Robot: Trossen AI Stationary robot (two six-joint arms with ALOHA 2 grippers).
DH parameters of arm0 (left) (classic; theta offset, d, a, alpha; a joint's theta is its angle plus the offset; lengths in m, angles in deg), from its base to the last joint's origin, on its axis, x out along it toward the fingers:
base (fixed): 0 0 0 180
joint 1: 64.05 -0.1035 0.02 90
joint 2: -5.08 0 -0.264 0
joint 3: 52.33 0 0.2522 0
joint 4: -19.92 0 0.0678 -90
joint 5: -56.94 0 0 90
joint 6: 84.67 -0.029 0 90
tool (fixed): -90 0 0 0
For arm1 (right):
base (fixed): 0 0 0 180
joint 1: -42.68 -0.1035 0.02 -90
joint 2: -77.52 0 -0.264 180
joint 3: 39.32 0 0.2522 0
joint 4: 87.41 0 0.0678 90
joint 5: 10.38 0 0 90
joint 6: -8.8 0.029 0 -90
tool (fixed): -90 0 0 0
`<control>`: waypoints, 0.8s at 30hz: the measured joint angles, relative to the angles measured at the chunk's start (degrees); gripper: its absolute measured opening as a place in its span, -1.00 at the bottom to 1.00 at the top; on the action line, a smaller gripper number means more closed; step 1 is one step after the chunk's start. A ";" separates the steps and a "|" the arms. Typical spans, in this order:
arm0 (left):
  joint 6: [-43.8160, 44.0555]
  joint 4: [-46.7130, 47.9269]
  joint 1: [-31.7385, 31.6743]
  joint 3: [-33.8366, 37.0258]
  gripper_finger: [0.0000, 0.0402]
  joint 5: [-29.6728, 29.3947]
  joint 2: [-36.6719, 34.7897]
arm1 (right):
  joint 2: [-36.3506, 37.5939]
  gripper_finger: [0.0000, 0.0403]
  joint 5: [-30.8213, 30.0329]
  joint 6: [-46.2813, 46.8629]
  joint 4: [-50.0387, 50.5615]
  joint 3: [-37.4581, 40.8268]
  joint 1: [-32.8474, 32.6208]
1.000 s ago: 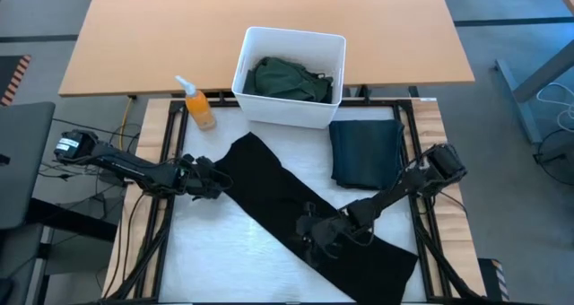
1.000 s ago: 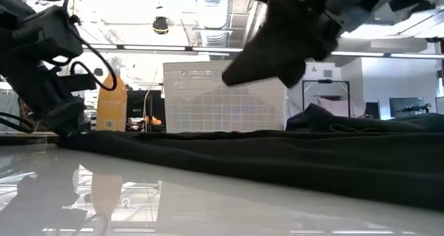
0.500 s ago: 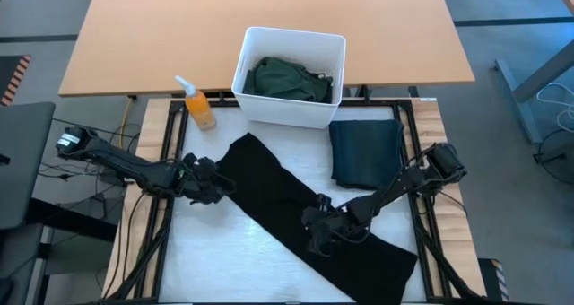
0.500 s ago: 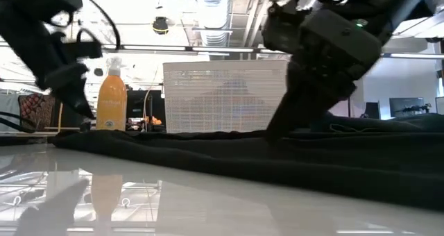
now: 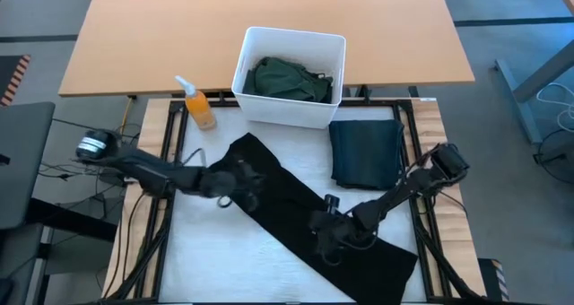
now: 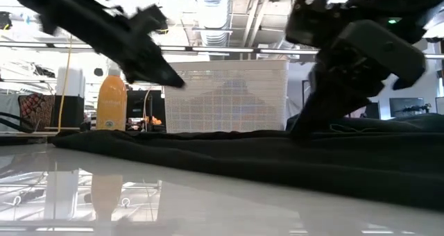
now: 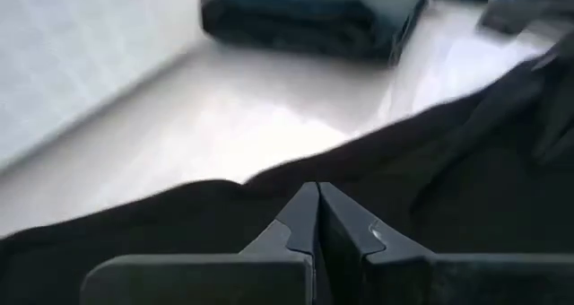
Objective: Fold laundry
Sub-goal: Fold the black t-shirt
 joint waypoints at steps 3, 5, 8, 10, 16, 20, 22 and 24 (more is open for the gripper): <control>-1.47 0.18 -4.56 -5.37 -1.00 9.87 8.84 | 0.06 -0.90 -4.42 3.00 3.14 -0.04 -2.35; -2.98 2.65 -6.64 -9.59 -1.00 13.78 14.18 | -0.14 -0.90 -6.59 6.00 5.56 -0.05 -3.68; -3.06 8.47 -8.87 -16.07 -1.00 16.74 21.07 | -0.37 -0.90 -8.60 11.09 10.04 -0.03 -5.44; -3.73 11.71 -9.85 -19.81 -1.00 18.03 24.63 | -0.37 -0.90 -11.20 13.04 11.73 -0.02 -6.65; -3.95 21.49 -12.00 -27.29 -1.00 14.90 30.13 | -0.37 -0.90 -10.28 17.58 16.95 -0.02 -8.81; -2.01 26.97 -13.44 -28.15 -1.00 8.80 30.02 | -0.37 -0.90 -7.57 17.86 18.02 0.00 -11.46; -1.19 29.87 -13.98 -28.15 -1.00 6.71 29.23 | -0.37 -0.90 -6.59 17.82 18.16 -0.02 -12.88; -0.68 31.81 -14.49 -28.06 -1.00 6.20 28.66 | -0.28 -0.90 -6.52 17.83 18.60 -0.02 -13.98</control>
